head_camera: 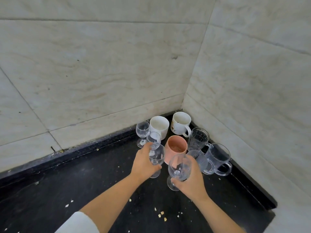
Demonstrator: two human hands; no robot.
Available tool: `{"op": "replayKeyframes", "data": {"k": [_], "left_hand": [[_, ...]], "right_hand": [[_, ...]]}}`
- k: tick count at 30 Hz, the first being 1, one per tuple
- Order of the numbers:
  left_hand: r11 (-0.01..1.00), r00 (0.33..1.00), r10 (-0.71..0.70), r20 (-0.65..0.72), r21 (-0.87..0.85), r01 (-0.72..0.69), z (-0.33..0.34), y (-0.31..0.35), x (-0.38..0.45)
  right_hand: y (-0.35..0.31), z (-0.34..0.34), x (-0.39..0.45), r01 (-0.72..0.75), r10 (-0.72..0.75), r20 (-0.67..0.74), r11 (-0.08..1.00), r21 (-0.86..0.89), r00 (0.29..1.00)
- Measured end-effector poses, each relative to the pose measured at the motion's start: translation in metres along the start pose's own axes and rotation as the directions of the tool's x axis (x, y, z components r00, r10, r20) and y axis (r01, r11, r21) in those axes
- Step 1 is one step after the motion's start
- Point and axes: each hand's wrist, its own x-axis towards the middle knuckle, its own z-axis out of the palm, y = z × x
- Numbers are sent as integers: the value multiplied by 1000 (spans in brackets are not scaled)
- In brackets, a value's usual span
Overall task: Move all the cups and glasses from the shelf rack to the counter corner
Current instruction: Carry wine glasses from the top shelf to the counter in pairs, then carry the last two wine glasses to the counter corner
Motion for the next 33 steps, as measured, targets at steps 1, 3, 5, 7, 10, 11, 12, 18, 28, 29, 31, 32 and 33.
{"op": "replayKeyframes", "data": {"k": [1, 3, 5, 7, 10, 11, 12, 18, 28, 29, 31, 32, 33], "left_hand": [[1000, 1000, 9, 19, -2, -9, 3, -1, 3], [999, 998, 37, 56, 1, -37, 8, -2, 10], [998, 995, 48, 87, 30, -51, 11, -4, 14], [998, 993, 39, 107, 41, -43, 15, -5, 18], [999, 994, 36, 107, 23, -39, 19, -9, 22], [999, 994, 32, 105, 34, -36, 20, -10, 22], [998, 994, 26, 104, 45, -31, 20, -10, 22], [999, 995, -1, 101, 33, -2, 16, -11, 14], [982, 992, -13, 127, 189, -11, -13, 5, -16], [970, 990, -41, 136, 241, 7, -18, 7, -18], [926, 987, -120, 105, 370, 73, -30, 12, -27], [900, 986, -153, 69, 422, 110, -36, 12, -32], [876, 983, -182, 31, 459, 148, -41, 14, -38]], "right_hand": [[2, 0, 2, 3, -3, 11, 1000, -29, 1000], [7, 1, 4, -67, 72, 35, 991, -114, 997], [14, 2, 6, -135, 146, 53, 976, -173, 988], [17, 4, 6, -139, 155, 76, 972, -188, 985], [17, 6, 7, -125, 139, 48, 965, -231, 989], [17, 5, 9, -113, 126, 31, 959, -259, 992], [17, 5, 10, -101, 112, 20, 949, -298, 994], [17, 0, 10, -107, 132, 28, 896, -431, 991], [9, -16, 11, -11, 140, 216, 861, -509, 966], [6, -19, 14, 22, 115, 234, 858, -513, 966], [-1, -26, 18, 102, 44, 269, 856, -506, 962], [-4, -30, 22, 152, -1, 284, 847, -510, 959], [-8, -33, 25, 204, -46, 302, 831, -517, 952]]}}
